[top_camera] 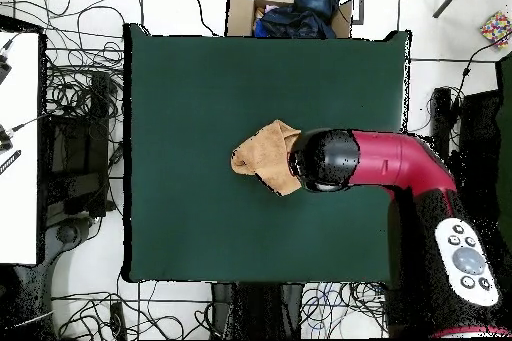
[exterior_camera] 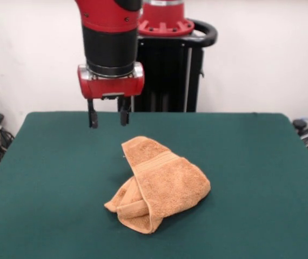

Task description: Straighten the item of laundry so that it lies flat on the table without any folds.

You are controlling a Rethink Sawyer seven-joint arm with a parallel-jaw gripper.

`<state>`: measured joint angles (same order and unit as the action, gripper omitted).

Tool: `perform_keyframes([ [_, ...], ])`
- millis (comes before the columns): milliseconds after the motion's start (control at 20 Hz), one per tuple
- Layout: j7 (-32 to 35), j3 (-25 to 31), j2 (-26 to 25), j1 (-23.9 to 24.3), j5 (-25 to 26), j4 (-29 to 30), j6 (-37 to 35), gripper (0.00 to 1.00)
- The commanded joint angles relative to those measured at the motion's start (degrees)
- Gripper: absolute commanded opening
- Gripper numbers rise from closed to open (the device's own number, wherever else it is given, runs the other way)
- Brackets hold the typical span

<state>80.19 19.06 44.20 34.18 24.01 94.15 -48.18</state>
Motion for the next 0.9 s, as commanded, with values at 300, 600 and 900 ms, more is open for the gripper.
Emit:
perform_keyframes([
  [300,9.10,-1.28,-5.59,-5.68,-1.26,-2.22,-0.33,1.00],
  [600,7.95,-1.10,-5.39,-5.43,-2.54,-2.36,-0.53,1.00],
  [900,5.42,-0.19,-2.91,-3.59,-4.14,0.10,-0.88,1.00],
])
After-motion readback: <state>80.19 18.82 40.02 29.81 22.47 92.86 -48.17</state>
